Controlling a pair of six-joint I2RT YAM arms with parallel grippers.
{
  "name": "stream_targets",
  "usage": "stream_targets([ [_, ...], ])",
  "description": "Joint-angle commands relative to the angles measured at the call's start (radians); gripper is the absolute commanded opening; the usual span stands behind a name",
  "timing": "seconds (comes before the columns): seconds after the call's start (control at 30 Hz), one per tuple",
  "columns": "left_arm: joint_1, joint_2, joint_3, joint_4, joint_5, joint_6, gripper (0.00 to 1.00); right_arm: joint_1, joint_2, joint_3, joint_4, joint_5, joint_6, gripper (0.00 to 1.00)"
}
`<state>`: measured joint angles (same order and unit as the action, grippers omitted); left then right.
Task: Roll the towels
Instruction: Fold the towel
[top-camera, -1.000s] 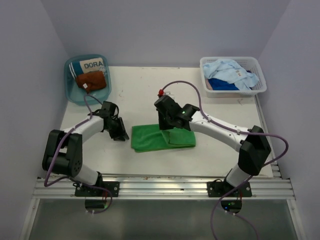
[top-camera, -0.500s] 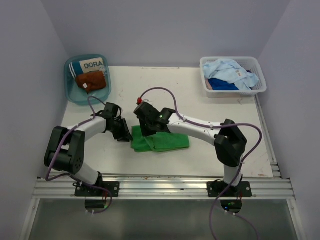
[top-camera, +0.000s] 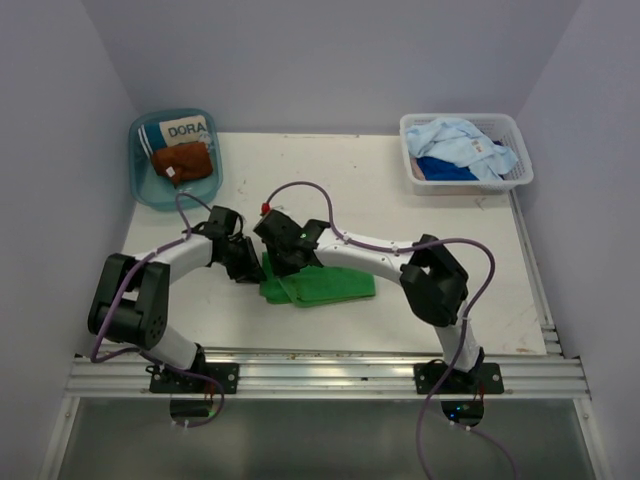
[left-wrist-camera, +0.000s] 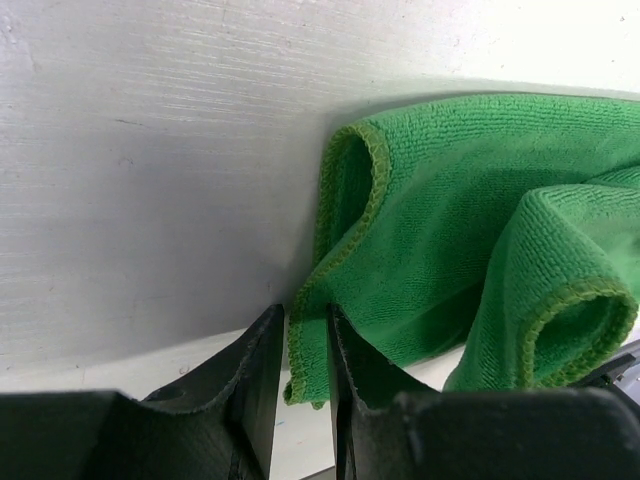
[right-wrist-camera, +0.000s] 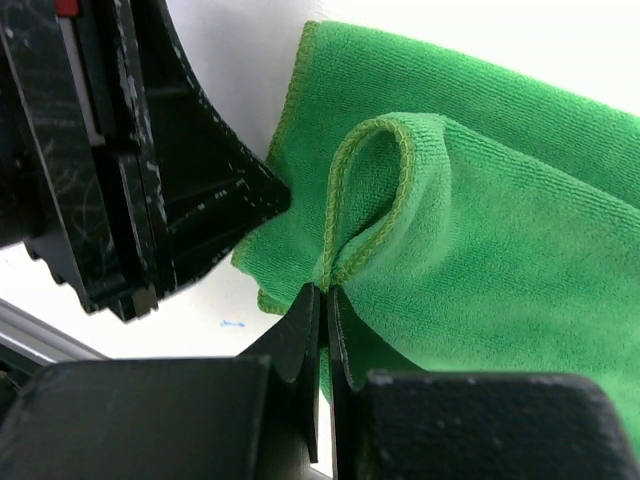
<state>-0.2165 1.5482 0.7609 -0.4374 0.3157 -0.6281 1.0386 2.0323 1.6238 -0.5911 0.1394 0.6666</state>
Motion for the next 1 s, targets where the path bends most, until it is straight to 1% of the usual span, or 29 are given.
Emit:
stream_targets([
  [0.0,-0.006,-0.003,-0.032,0.008,-0.030,0.002,0.28,0.003,0.028,0.074,0.024,0.012,0.016,0.00],
  [0.5,-0.004,-0.016,-0.058,0.012,-0.047,-0.004,0.28,0.003,0.134,0.185,0.004,0.028,0.018,0.00],
  [0.97,-0.004,-0.014,-0.071,0.020,-0.049,-0.009,0.27,-0.002,0.140,0.185,0.010,0.063,0.030,0.00],
])
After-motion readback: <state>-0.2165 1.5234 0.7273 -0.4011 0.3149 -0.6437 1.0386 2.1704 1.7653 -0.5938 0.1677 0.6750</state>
